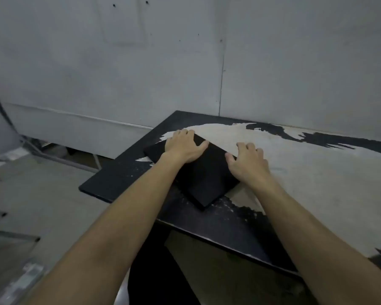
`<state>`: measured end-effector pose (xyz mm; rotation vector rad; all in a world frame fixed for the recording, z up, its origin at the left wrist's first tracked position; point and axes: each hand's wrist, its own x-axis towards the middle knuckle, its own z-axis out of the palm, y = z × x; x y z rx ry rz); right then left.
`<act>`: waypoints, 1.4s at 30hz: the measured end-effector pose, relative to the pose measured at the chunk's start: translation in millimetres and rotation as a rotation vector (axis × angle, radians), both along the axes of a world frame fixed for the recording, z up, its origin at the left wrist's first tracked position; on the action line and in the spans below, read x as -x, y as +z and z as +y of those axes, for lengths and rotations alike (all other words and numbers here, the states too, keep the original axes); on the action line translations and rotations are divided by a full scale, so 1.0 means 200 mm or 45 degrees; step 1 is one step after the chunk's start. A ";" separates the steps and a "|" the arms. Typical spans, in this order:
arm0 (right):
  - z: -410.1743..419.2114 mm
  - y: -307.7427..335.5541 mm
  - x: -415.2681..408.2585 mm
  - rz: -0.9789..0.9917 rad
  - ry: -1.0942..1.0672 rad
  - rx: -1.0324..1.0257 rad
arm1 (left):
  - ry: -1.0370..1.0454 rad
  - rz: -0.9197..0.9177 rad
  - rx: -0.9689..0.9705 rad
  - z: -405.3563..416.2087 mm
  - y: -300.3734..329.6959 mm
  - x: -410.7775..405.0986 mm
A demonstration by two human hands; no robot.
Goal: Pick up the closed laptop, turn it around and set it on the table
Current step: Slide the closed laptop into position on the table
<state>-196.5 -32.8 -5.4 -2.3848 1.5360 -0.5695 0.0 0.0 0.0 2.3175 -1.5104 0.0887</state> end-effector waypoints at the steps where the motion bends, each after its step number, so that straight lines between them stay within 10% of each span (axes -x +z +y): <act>1: 0.01 -0.01 -0.02 0.021 -0.020 -0.017 | 0.031 0.014 -0.018 0.02 0.00 -0.04; 28: -0.06 -0.06 -0.05 -0.200 -0.193 -0.191 | 0.628 0.242 -0.459 0.06 -0.05 -0.36; 33: -0.11 -0.09 -0.03 0.168 -0.326 -0.321 | 0.662 0.321 -0.497 0.09 -0.04 -0.34; 42: -0.17 -0.08 -0.02 -0.473 -0.300 -0.585 | 0.549 0.438 -0.381 0.14 -0.03 -0.37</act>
